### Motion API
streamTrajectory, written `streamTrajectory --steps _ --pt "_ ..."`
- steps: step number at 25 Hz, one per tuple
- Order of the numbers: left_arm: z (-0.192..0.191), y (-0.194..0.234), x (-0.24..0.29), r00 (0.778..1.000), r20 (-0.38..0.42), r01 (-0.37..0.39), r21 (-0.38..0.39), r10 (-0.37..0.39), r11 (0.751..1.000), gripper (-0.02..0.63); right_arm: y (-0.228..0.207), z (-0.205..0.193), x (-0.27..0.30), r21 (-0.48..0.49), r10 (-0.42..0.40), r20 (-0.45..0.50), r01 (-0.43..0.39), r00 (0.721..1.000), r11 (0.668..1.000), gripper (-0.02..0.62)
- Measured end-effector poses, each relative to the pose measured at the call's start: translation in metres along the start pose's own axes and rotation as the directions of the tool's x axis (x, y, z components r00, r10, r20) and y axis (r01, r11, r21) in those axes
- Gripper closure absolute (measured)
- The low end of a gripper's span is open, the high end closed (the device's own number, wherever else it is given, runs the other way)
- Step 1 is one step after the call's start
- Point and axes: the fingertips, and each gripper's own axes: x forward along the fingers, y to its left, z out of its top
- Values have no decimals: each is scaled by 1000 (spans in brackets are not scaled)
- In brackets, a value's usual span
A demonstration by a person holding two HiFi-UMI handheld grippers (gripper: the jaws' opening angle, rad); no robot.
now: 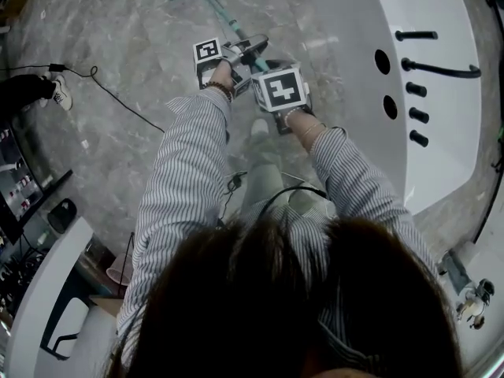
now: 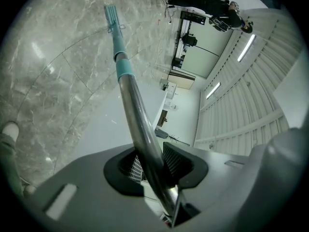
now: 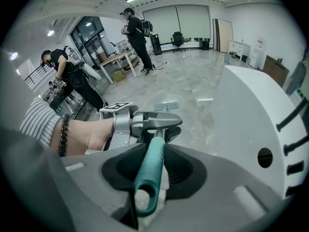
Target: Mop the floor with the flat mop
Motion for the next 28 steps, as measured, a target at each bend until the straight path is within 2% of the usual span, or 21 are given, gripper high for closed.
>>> streamTrajectory --steps 6,14,21,28 --pt "-20 12 -9 1000 15 10 -6 -10 1000 493 5 -24 -7 1 2 -3 -2 1000 1000 480" --pt "-94 49 -16 1000 18 -1 -3 1 1000 494 0 -101 -39 8 -2 -13 2 1000 1000 482" --pt "-197 95 -24 1000 13 -11 8 11 1000 494 -6 -203 -85 25 11 -2 -11 1000 1000 482" --pt "-326 159 -29 999 41 27 15 -27 1000 494 -22 -332 -142 -17 15 2 -15 1000 1000 482"
